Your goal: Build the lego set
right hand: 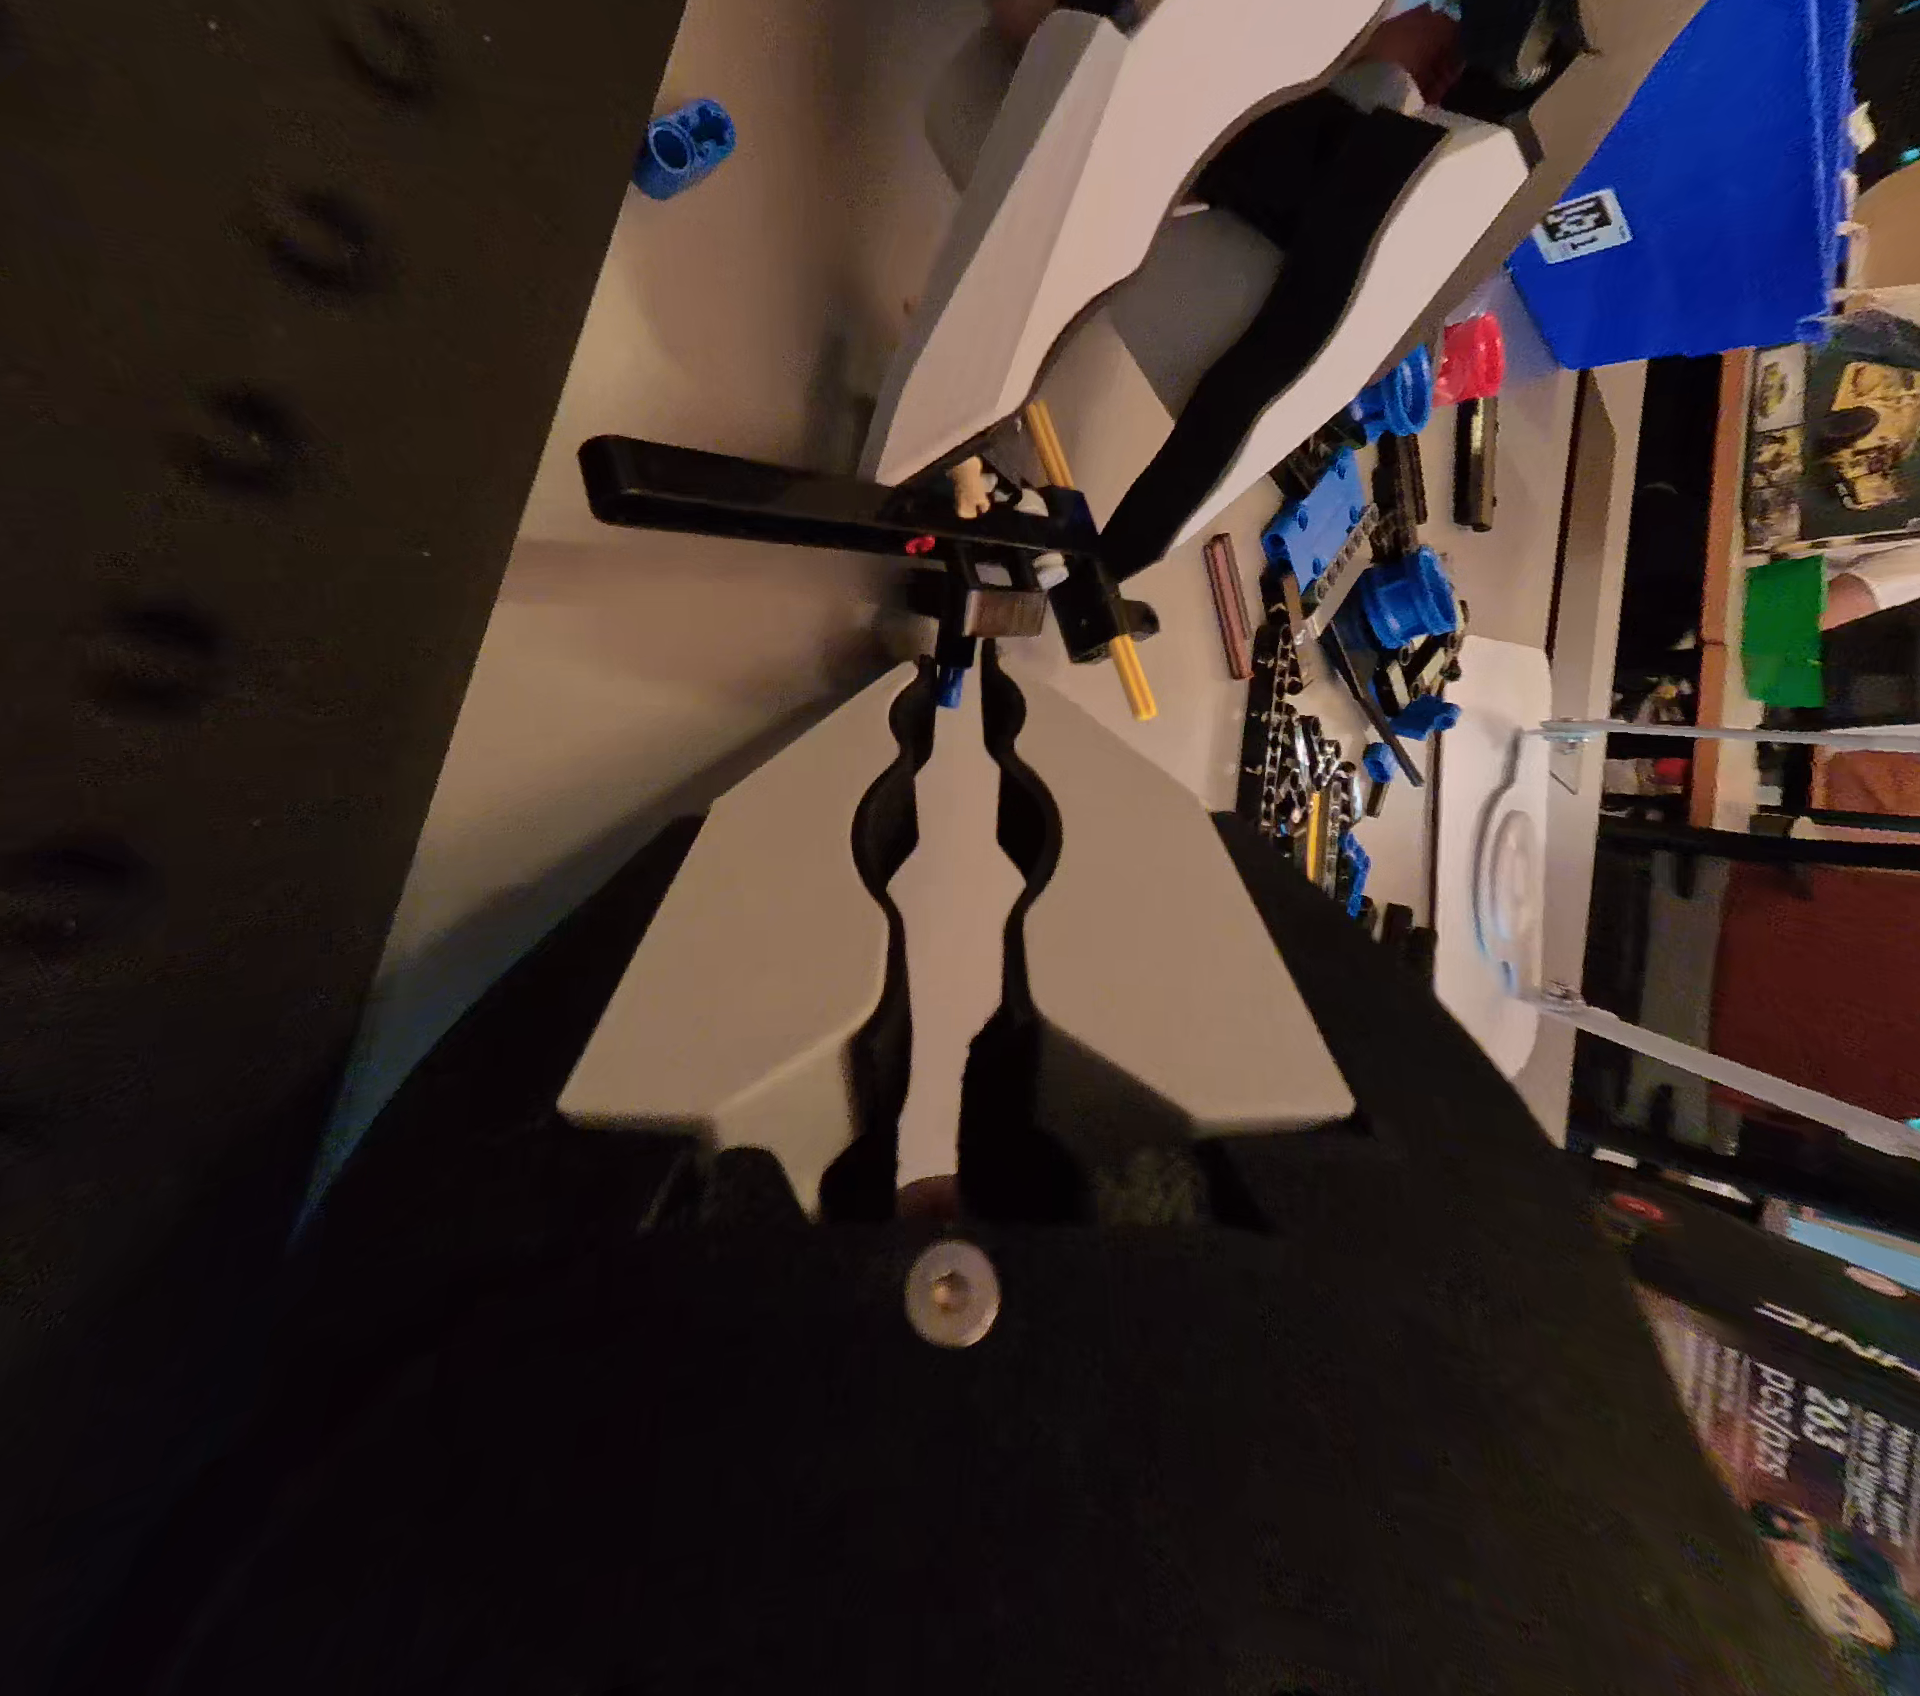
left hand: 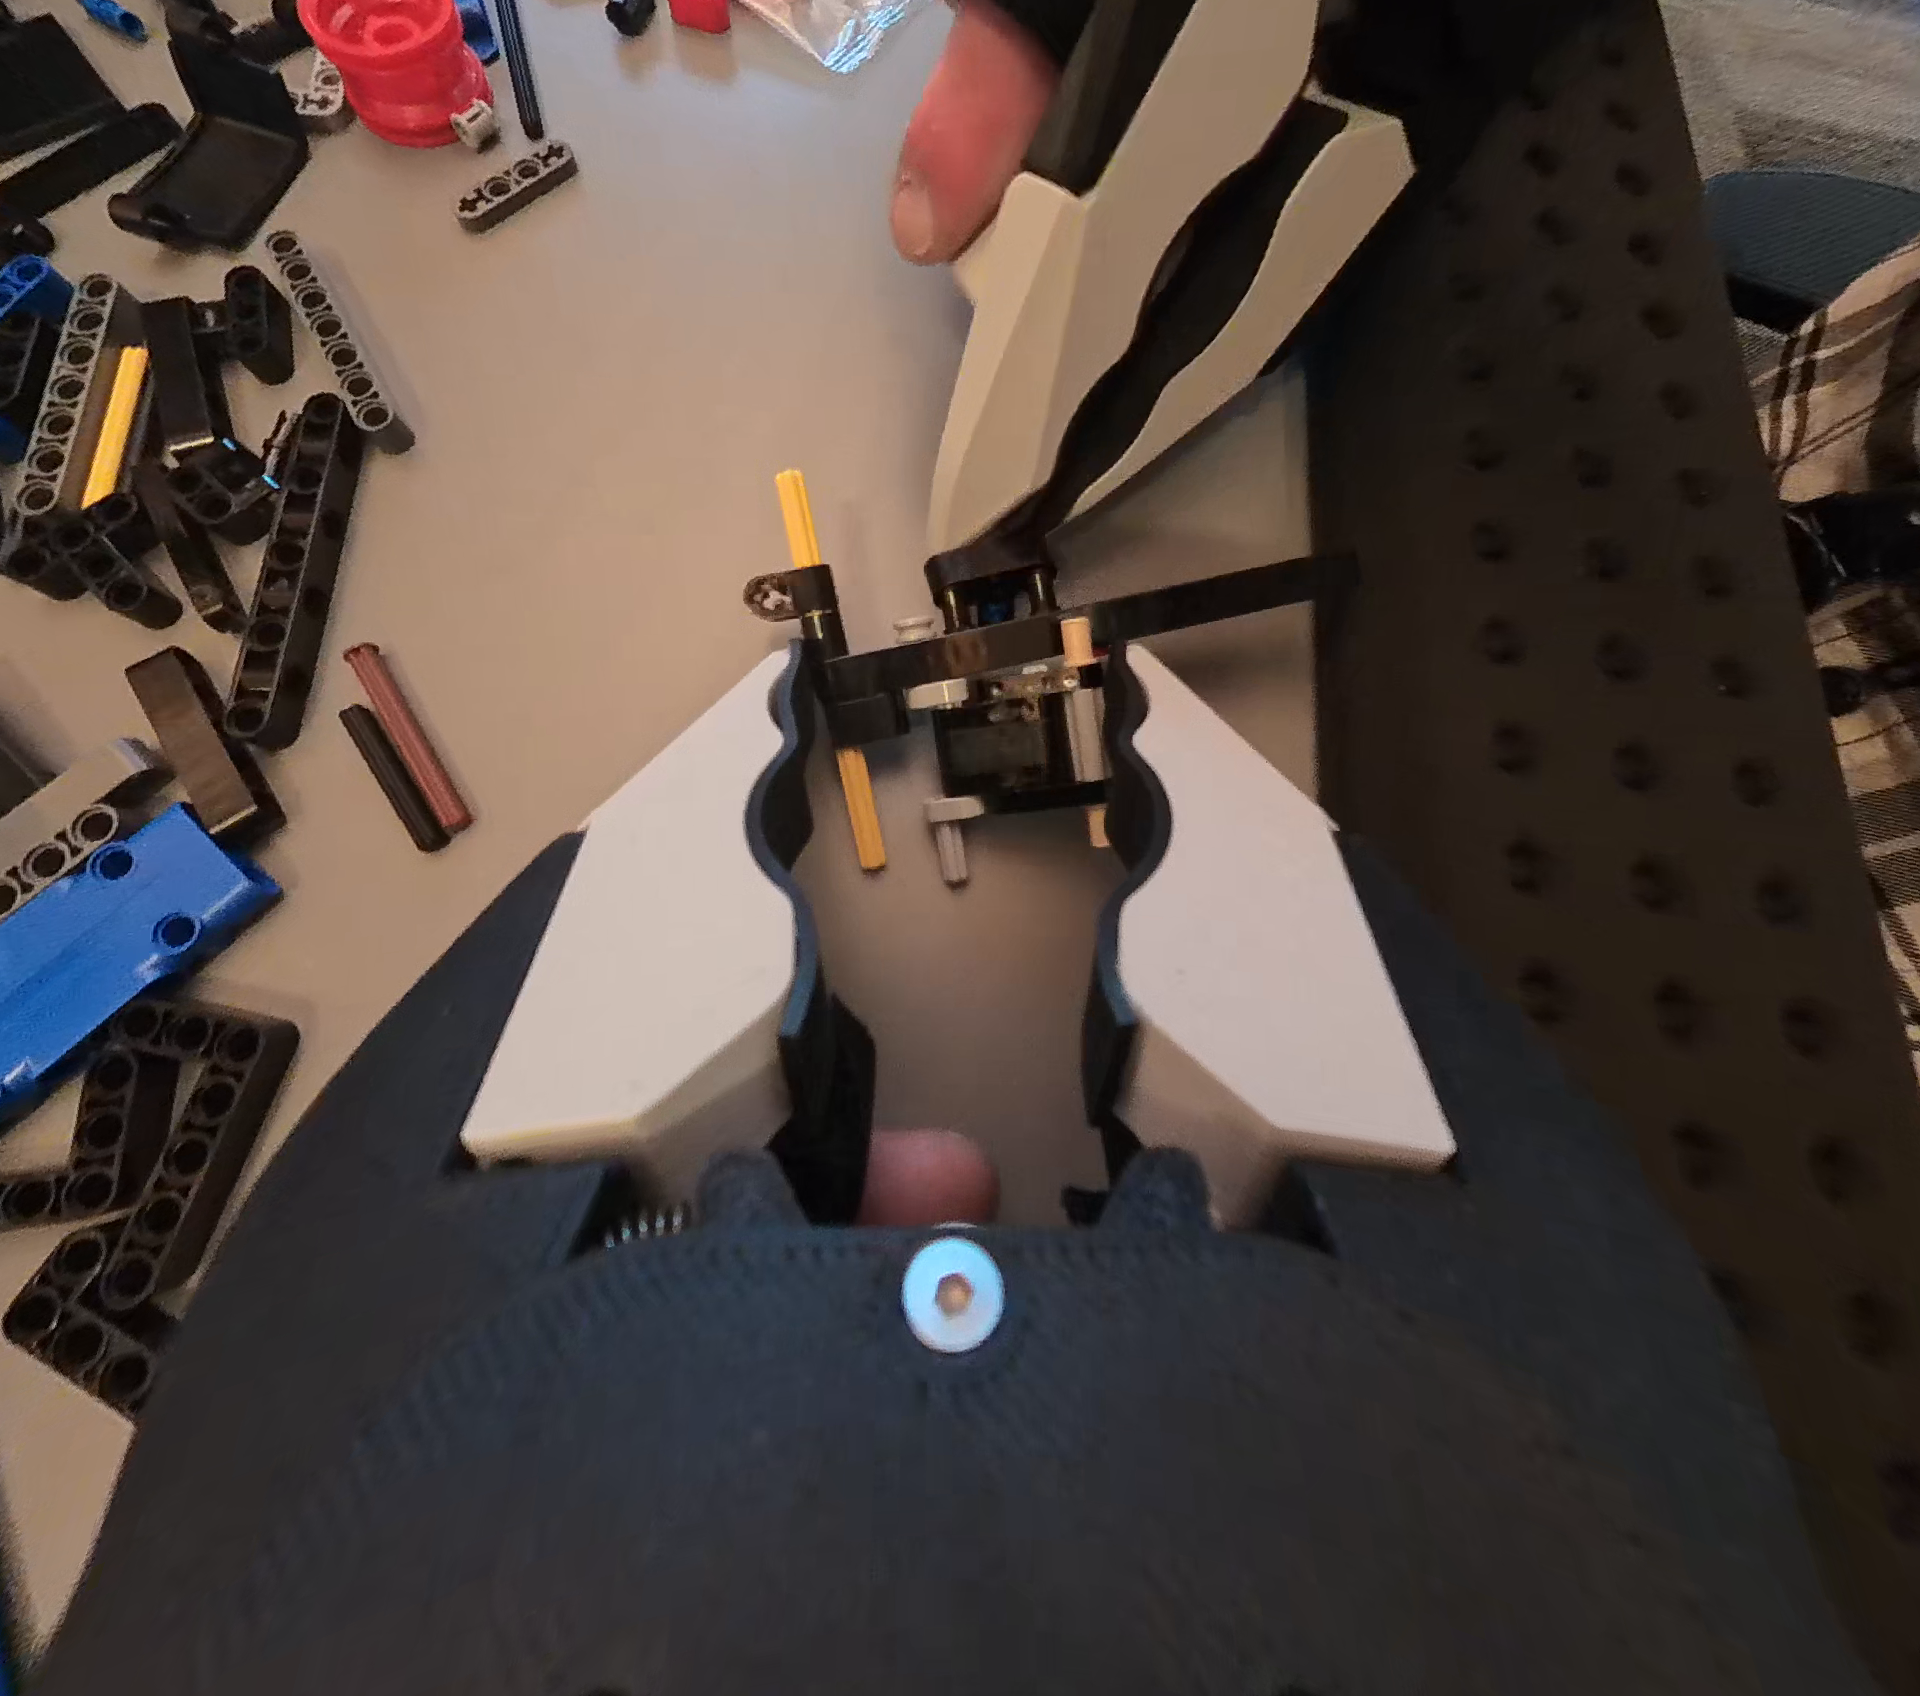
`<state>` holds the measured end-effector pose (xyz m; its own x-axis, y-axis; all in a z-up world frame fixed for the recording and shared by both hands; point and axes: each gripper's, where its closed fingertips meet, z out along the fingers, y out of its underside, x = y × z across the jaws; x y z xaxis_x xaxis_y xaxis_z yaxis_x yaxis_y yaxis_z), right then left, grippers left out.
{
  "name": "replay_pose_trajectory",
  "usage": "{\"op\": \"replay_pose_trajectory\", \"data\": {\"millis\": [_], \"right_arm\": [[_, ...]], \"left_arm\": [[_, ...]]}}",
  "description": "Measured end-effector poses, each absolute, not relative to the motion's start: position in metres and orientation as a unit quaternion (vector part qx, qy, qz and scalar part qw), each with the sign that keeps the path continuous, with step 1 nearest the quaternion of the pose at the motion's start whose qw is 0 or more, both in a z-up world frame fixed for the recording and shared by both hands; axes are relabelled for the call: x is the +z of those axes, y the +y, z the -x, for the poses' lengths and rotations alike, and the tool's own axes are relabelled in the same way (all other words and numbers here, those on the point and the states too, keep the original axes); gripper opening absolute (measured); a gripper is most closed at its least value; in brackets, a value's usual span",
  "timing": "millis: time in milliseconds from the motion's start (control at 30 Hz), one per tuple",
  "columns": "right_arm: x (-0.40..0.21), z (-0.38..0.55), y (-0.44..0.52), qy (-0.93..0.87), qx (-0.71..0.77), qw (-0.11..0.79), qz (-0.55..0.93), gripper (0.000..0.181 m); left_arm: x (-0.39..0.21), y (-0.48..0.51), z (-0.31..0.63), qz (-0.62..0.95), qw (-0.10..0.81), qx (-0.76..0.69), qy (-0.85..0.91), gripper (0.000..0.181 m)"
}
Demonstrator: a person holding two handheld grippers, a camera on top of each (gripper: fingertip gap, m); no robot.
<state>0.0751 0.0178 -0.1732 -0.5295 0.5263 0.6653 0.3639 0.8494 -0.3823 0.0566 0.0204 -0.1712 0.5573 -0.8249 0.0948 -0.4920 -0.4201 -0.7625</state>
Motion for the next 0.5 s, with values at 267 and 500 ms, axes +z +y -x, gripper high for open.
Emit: {"op": "replay_pose_trajectory", "data": {"millis": [267, 500], "right_arm": [[-0.1746, -0.0767, 0.0181, -0.876, 0.095, 0.395, 0.26, 0.008], [-0.1741, -0.0777, 0.0233, -0.895, 0.017, 0.38, 0.231, 0.005]], "left_arm": [[-0.1716, 0.0214, -0.0572, 0.81, 0.35, -0.234, 0.408, 0.055], [-0.1721, 0.0239, -0.0566, 0.815, 0.345, -0.226, 0.406, 0.055]]}}
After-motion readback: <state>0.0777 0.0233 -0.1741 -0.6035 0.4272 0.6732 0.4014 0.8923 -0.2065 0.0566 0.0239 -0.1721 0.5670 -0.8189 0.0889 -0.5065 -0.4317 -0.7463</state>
